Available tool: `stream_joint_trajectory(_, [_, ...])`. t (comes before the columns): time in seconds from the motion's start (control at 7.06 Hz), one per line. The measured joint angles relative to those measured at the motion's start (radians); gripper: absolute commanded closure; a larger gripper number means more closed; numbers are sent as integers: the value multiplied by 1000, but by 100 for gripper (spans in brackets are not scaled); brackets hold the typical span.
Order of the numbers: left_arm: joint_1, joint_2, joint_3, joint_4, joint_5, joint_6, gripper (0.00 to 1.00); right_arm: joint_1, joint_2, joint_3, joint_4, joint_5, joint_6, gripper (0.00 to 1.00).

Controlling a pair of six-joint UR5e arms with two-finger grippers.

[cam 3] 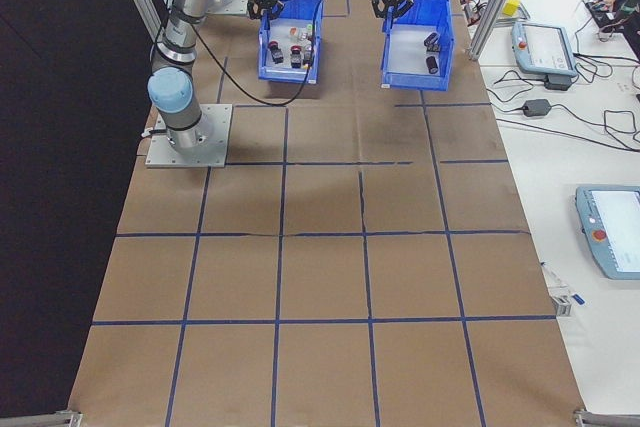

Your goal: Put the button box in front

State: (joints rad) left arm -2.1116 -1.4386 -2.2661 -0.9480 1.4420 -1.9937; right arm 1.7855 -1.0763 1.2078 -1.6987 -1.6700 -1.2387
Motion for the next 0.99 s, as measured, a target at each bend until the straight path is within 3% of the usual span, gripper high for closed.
stream_joint_trajectory(0.28, [85,-2,22,2,39,61,100,-141,-112,108,0,-2,-166,95])
stream_joint_trajectory(0.57, [208,-70,122,8,40,146,100,-265,-209,214,-7,-1,-334,95])
stream_joint_trajectory(0.85, [239,-248,308,15,35,175,100,-371,-314,354,-23,5,-457,95])
stream_joint_trajectory(0.99, [241,-346,407,30,8,173,100,-403,-370,433,-51,5,-493,95])
